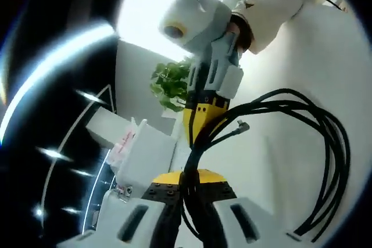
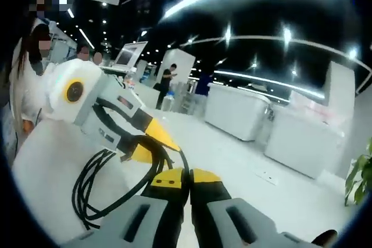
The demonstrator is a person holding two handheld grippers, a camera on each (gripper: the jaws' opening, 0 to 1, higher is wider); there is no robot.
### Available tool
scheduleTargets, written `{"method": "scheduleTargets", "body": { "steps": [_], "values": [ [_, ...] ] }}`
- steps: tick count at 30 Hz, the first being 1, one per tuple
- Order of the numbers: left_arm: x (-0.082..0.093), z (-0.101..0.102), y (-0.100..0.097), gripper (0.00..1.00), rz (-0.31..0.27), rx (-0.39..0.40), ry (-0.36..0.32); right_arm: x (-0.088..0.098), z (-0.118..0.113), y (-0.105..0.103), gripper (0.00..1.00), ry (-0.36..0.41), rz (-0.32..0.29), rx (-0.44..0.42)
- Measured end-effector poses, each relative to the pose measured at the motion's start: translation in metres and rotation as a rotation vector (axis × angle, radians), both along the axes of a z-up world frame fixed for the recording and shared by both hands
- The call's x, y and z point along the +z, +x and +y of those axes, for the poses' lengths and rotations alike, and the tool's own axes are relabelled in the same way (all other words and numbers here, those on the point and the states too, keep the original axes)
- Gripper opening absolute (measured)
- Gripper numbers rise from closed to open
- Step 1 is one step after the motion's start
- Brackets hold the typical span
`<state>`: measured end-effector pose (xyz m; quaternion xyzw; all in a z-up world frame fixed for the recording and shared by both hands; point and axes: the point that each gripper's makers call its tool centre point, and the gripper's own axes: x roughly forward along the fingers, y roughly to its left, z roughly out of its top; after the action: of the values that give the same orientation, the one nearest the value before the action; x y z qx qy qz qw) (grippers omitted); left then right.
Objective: Coil the Type-C to USB data cable on the desktop and secure it with Velcro straps.
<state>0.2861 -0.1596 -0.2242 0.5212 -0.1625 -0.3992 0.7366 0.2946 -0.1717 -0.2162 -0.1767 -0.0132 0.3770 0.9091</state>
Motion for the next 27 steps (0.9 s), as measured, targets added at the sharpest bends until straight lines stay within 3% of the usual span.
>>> {"method": "scheduleTargets", "body": {
  "steps": [3, 7, 10, 13, 16, 19, 21, 23, 25, 27],
  "values": [
    [0.0, 0.001, 0.001, 0.09, -0.002, -0.005, -0.006, 0.002, 0.004, -0.003, 0.03, 0.007, 0.001, 0.017],
    [0.006, 0.0, 0.002, 0.18, -0.025, -0.004, -0.03, 0.0, 0.015, -0.016, 0.03, 0.017, 0.03, 0.092],
    [0.0, -0.003, -0.002, 0.13, -0.001, -0.023, -0.024, 0.002, 0.021, -0.019, 0.03, 0.033, 0.023, 0.122],
    [-0.003, -0.004, -0.002, 0.1, -0.018, -0.017, 0.003, 0.004, 0.021, -0.018, 0.03, 0.053, 0.024, 0.117],
    [0.004, -0.001, 0.002, 0.09, -0.017, 0.014, -0.034, 0.012, 0.019, -0.013, 0.03, 0.114, 0.0, 0.086],
    [0.02, 0.012, 0.016, 0.08, -0.017, 0.087, -0.133, 0.035, 0.007, -0.008, 0.13, 0.24, -0.011, 0.028],
    [0.025, 0.025, 0.031, 0.08, -0.01, 0.18, -0.16, 0.052, -0.007, -0.001, 0.24, 0.334, -0.019, -0.038],
    [0.027, 0.037, 0.042, 0.08, 0.015, 0.26, -0.193, 0.061, -0.018, 0.002, 0.29, 0.385, -0.023, -0.109],
    [0.028, 0.049, 0.053, 0.08, 0.021, 0.334, -0.22, 0.059, -0.021, 0.003, 0.29, 0.419, 0.025, -0.162],
    [0.025, 0.063, 0.065, 0.08, 0.062, 0.403, -0.253, 0.043, -0.011, 0.006, 0.31, 0.403, 0.122, -0.202]
  ]
}}
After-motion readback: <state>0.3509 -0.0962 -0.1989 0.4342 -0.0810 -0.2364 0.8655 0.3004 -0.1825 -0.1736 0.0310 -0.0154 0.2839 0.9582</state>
